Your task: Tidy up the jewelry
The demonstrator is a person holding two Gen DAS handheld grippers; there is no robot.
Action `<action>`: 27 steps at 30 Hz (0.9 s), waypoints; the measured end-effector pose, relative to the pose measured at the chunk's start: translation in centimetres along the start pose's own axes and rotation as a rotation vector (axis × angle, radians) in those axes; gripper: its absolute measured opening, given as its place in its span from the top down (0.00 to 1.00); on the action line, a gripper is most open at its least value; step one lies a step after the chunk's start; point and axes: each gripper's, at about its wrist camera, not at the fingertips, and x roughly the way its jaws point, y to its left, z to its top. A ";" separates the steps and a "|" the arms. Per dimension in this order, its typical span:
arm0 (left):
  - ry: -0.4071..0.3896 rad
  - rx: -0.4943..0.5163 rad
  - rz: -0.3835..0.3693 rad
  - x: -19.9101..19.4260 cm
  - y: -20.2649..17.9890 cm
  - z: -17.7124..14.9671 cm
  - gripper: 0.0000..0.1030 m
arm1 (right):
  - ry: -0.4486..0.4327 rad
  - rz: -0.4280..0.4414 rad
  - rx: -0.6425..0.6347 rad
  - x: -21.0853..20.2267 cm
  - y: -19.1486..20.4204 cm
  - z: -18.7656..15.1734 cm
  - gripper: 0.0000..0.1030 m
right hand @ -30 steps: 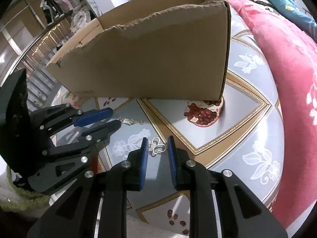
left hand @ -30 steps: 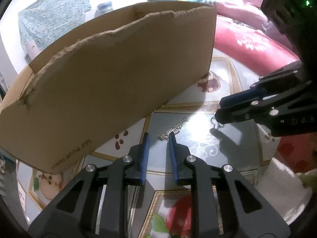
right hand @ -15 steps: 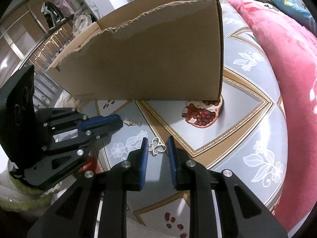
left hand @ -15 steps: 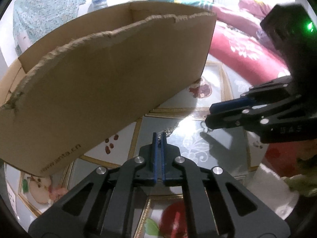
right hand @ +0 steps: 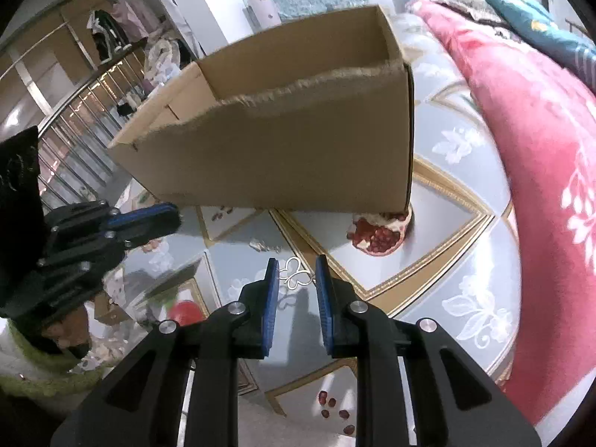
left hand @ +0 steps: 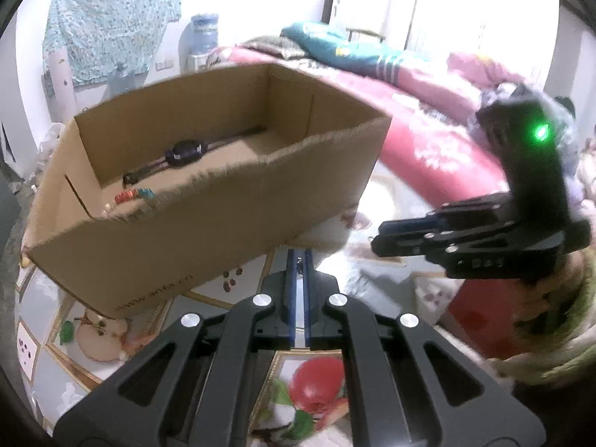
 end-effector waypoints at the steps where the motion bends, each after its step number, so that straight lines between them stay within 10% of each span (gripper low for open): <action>1: -0.020 -0.005 -0.008 -0.9 0.0 0.3 0.98 | -0.013 -0.002 -0.006 -0.5 0.2 0.2 0.81; 11: -0.164 -0.014 -0.024 -5.5 1.8 5.6 0.98 | -0.200 -0.009 -0.095 -5.9 2.6 5.0 0.81; 27: 0.187 -0.245 0.055 8.2 11.8 12.1 0.96 | 0.036 -0.005 -0.120 4.8 2.0 17.5 0.81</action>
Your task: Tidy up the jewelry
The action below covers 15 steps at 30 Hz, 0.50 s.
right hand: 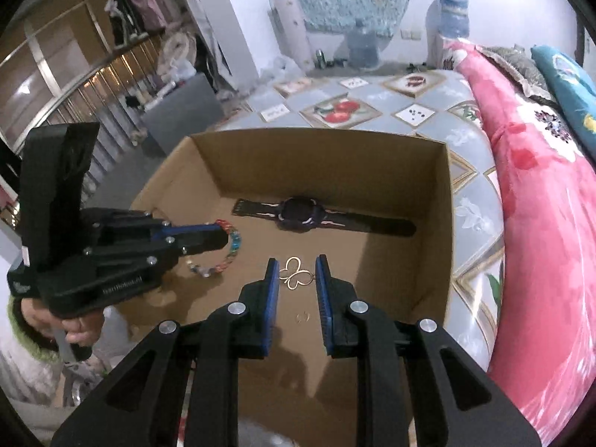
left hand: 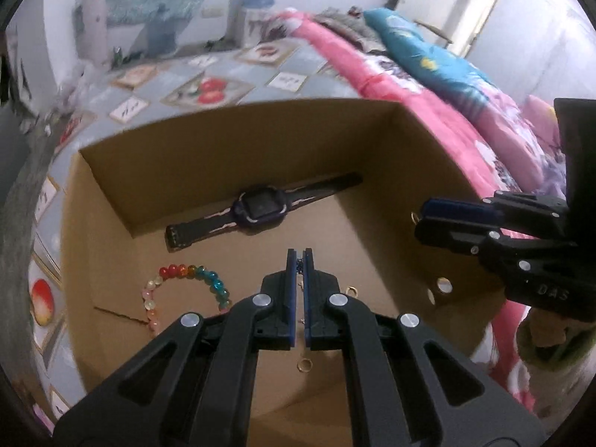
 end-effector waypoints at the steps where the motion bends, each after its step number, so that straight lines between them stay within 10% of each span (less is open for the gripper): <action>1: 0.005 -0.004 -0.004 0.2 0.0 0.0 0.94 | 0.004 -0.002 -0.002 0.3 0.0 0.1 0.80; 15: -0.090 -0.006 0.012 -2.3 0.0 -0.5 0.79 | -0.096 0.019 0.032 -2.9 -0.8 -0.4 0.80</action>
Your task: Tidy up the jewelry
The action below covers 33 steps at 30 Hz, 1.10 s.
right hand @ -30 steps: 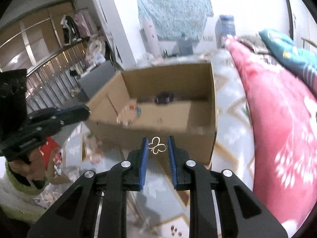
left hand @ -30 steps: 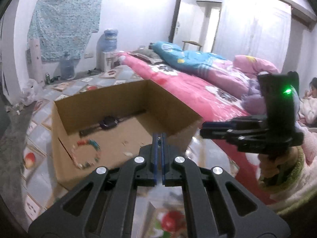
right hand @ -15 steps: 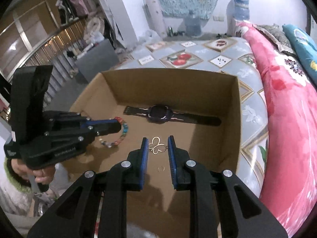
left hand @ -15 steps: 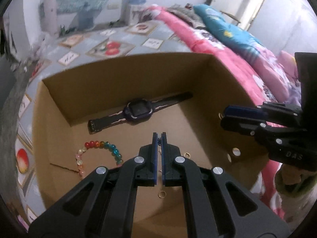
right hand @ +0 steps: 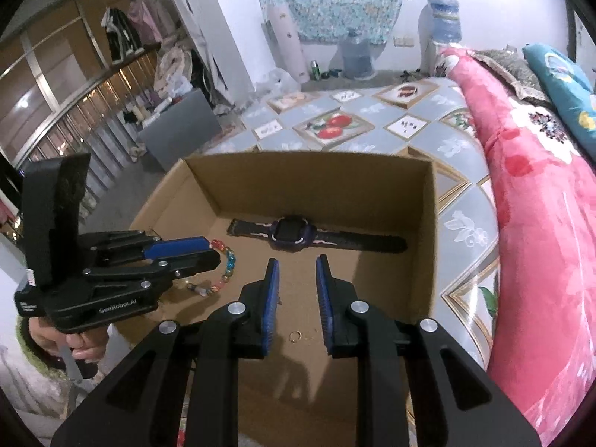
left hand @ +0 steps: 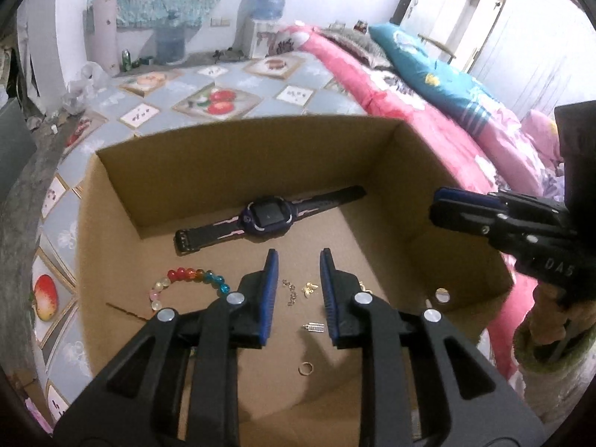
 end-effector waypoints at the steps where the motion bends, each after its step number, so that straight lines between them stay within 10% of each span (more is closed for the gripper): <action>1: -0.015 0.007 0.001 -0.5 -0.2 -0.1 0.79 | -0.021 0.004 0.000 -1.0 0.1 -0.3 0.80; 15: -0.289 0.129 -0.026 -11.8 -3.6 -9.2 0.71 | -0.248 0.091 -0.048 -12.7 0.7 -11.0 0.80; 33: -0.076 0.254 0.046 -2.9 -7.3 -17.4 0.62 | 0.028 0.066 0.137 -2.8 0.4 -18.9 0.80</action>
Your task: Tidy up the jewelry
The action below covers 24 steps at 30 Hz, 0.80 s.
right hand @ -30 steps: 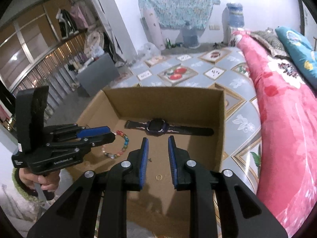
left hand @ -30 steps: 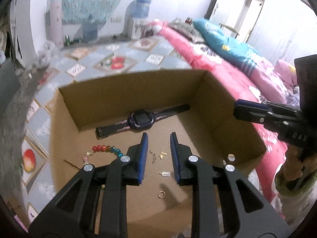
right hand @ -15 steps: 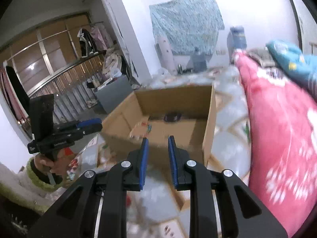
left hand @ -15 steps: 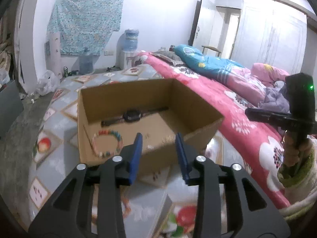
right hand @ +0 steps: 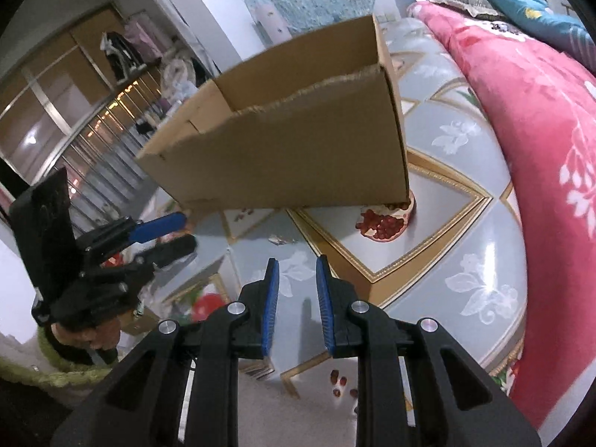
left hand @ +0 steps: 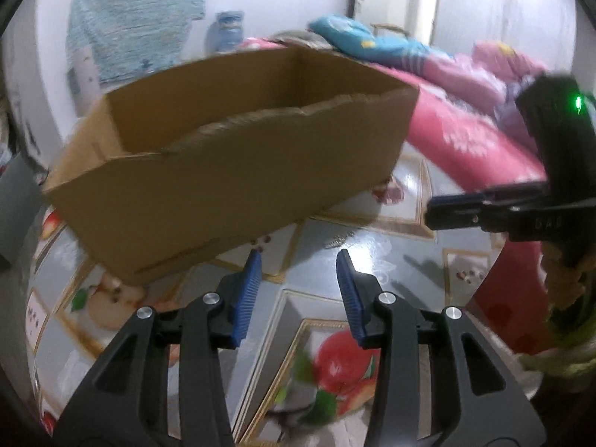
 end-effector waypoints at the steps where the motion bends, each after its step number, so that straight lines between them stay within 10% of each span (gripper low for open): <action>1: 0.008 0.016 -0.008 0.7 -0.3 0.1 0.62 | 0.005 -0.003 0.001 0.3 0.0 0.0 0.80; 24: 0.078 0.249 -0.093 5.8 -2.2 1.2 0.85 | 0.033 0.036 0.059 2.3 -2.1 0.3 0.80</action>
